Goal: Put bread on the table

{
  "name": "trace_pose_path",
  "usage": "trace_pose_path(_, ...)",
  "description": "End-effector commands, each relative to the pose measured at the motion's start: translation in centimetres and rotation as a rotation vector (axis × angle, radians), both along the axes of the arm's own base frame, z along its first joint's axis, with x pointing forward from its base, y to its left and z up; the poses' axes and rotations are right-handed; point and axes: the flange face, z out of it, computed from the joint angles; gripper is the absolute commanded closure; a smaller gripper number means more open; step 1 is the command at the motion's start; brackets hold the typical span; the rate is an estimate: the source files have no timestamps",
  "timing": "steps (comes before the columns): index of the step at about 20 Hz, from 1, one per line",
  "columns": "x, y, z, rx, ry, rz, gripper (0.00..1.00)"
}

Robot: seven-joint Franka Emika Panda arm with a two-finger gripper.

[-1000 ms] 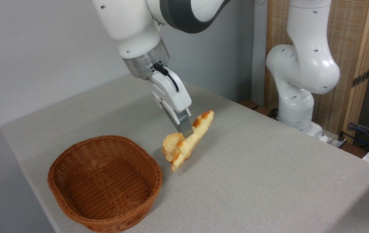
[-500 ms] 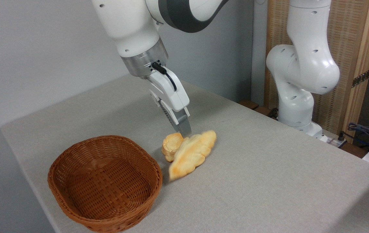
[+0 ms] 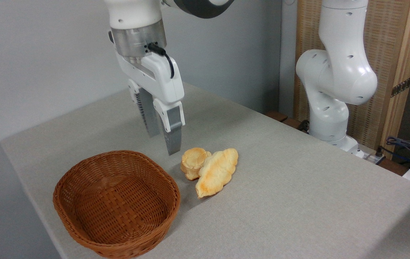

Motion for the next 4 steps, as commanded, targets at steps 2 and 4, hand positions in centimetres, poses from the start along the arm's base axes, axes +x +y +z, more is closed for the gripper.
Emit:
trace_pose_path(2,0.18,0.66,0.49,-0.060,-0.018,0.072,0.00)
trace_pose_path(4,0.45,0.61,-0.08,-0.057,-0.009,0.075,0.00)
